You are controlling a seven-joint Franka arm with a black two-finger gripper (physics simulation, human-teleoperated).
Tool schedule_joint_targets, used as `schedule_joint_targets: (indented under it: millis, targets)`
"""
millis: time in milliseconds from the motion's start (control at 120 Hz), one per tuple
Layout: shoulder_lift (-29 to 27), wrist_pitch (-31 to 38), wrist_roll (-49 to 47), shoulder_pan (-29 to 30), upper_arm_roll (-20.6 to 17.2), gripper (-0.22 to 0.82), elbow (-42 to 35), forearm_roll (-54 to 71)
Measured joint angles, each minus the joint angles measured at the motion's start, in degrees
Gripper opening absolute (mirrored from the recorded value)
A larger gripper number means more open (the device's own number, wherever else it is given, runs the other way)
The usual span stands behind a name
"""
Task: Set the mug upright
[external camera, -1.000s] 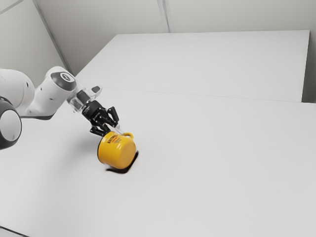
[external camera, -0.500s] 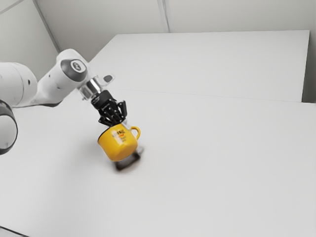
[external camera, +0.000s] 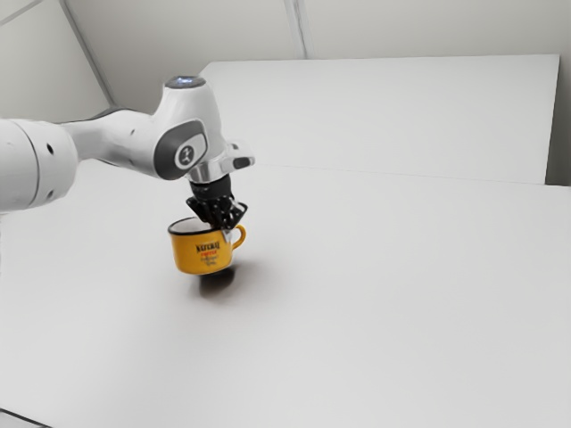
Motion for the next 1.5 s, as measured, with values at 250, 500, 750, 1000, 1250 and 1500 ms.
schedule_joint_targets:
  millis: [250, 500, 750, 1000, 1250, 1500]
  targets:
    - [-5.21, 10.77, -11.24, -0.18, -3.55, -0.18, -8.42, 7.03]
    - [-4.69, 16.64, -22.20, -1.27, -5.26, -0.18, -10.93, 7.98]
    - [-0.95, 19.64, -29.70, 0.00, -5.35, -0.18, -11.03, 8.03]
    - [0.12, 20.32, -34.24, -0.20, -6.03, -0.04, -10.79, 7.62]
    - [-2.56, 18.90, -35.95, -0.32, -6.27, 0.40, -10.51, 6.87]
    - [-5.92, 10.95, -37.03, -1.15, -6.22, 0.54, -6.53, 6.47]
